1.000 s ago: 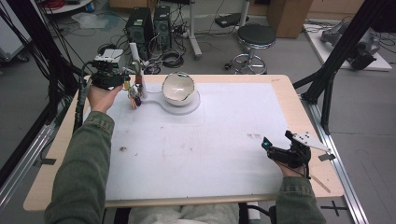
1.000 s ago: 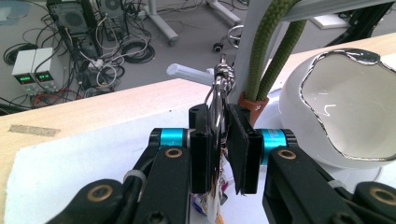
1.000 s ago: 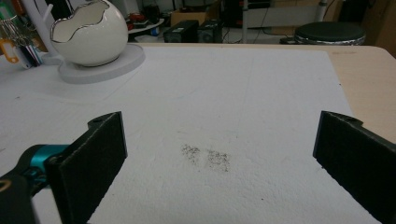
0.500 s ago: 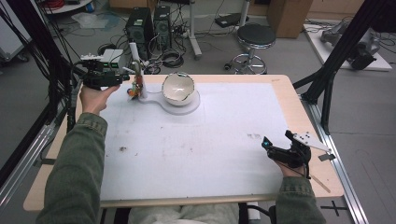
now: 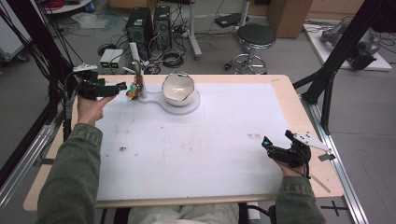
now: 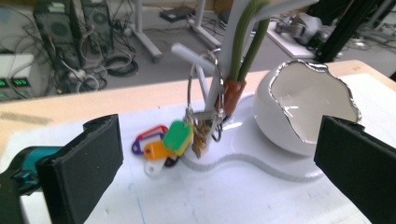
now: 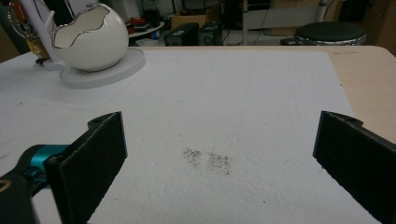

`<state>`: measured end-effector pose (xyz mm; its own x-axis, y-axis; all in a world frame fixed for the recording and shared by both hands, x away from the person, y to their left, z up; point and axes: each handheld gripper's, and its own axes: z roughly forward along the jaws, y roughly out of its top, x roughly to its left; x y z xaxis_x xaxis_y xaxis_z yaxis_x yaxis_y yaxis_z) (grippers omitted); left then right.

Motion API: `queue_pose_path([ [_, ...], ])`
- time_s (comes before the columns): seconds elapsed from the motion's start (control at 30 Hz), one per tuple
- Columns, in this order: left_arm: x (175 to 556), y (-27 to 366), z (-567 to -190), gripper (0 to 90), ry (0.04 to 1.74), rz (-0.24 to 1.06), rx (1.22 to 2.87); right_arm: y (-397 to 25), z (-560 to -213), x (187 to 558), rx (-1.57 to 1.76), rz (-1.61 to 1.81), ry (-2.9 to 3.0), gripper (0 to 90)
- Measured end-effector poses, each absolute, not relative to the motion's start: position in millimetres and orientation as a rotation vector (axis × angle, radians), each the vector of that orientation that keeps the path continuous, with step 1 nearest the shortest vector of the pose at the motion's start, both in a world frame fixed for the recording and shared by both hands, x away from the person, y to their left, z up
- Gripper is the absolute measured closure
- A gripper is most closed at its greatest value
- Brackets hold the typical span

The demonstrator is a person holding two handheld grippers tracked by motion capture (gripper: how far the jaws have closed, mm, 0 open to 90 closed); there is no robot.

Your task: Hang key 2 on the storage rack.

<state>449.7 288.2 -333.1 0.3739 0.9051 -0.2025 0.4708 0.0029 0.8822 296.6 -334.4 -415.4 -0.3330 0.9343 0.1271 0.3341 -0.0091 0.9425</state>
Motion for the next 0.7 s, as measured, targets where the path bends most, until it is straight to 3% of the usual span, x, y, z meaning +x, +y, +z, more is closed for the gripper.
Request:
queue_pose_path([
  [0.7,416.6,298.2,-359.6,1.7,1.264,0.566,1.595,-333.1,-415.3,297.0,1.311,1.339,1.706,1.9],
])
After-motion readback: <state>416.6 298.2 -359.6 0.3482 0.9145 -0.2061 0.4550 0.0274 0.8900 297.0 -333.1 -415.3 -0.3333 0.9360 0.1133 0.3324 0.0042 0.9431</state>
